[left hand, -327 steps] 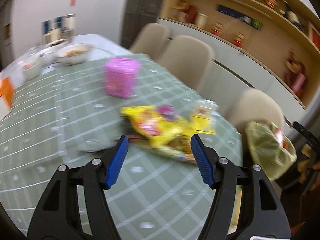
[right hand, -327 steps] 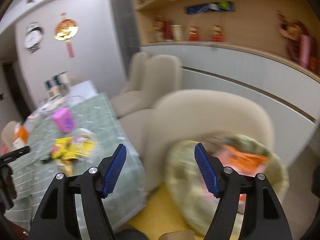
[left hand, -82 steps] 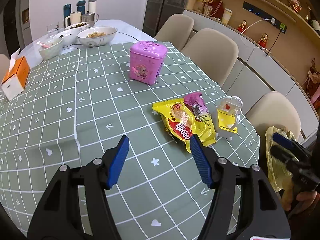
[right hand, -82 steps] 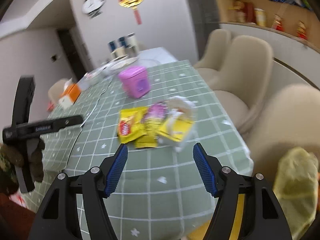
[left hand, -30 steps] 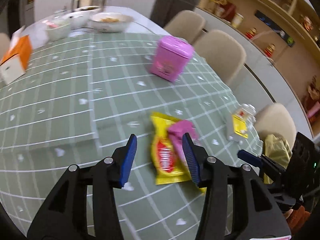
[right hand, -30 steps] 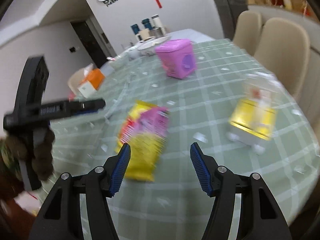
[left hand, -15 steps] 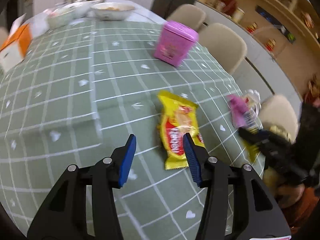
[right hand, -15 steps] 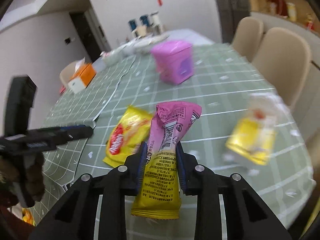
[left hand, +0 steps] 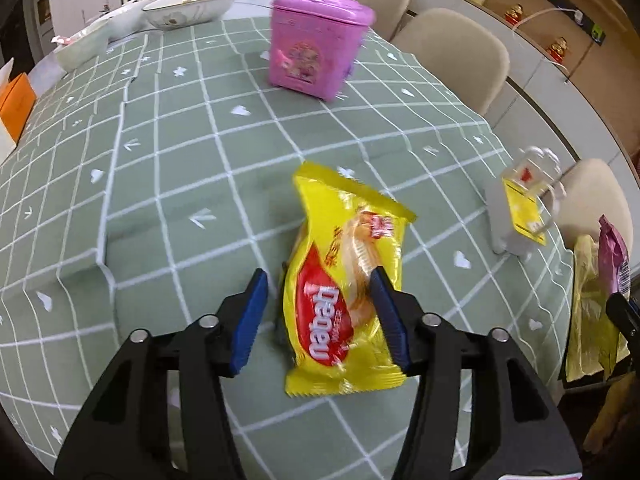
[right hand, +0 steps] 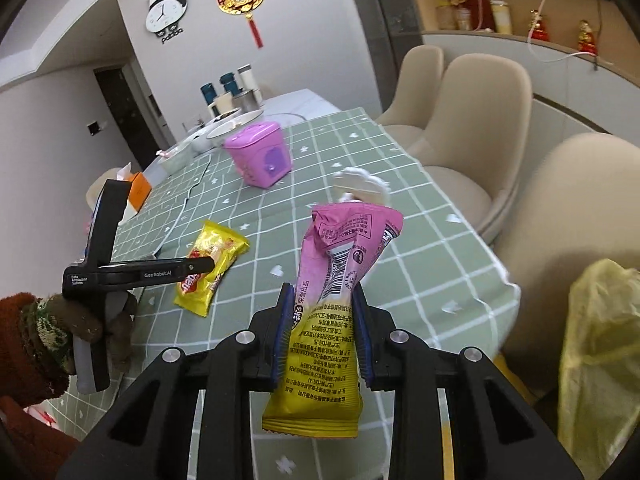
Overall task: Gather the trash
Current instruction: 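Grasp the yellow snack bag with the left gripper while the right gripper grasps the pink-yellow bar wrapper, then carry the yellow bag and pink-yellow wrapper over the bin with both grippers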
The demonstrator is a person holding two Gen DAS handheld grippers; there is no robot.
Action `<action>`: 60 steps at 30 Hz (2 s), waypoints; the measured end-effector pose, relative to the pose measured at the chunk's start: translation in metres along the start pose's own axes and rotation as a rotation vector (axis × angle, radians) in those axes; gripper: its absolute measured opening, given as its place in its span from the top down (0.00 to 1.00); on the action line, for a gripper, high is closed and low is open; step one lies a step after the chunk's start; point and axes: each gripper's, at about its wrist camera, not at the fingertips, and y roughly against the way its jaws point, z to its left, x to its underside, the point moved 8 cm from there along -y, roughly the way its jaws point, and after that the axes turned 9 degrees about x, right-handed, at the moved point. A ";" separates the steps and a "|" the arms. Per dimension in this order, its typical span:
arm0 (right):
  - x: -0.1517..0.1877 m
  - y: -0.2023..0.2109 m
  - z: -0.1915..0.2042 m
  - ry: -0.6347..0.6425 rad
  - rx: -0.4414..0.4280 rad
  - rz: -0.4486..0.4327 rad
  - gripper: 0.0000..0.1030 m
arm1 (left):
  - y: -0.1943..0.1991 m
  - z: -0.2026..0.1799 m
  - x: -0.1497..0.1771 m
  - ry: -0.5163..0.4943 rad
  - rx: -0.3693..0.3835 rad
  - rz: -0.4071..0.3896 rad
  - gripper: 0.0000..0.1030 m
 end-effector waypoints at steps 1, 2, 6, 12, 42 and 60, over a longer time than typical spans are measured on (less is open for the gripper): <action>0.000 0.002 -0.002 -0.003 0.005 -0.002 0.74 | -0.001 -0.003 0.001 -0.007 -0.005 0.002 0.50; 0.003 0.007 -0.006 -0.005 0.014 -0.005 0.74 | -0.001 -0.006 0.002 -0.016 -0.017 0.003 0.52; 0.010 0.025 -0.015 0.007 0.041 -0.015 0.74 | 0.002 -0.016 0.007 -0.008 -0.024 0.011 0.88; 0.013 0.041 -0.023 0.006 0.056 -0.032 0.74 | 0.037 -0.038 0.010 -0.029 0.017 -0.056 0.96; -0.021 0.188 -0.166 -0.063 0.464 -0.255 0.74 | 0.081 -0.363 -0.033 -0.488 0.548 -0.134 0.96; 0.048 0.217 -0.323 -0.404 0.687 -0.107 0.74 | -0.092 -0.533 0.059 -0.757 0.606 0.267 0.96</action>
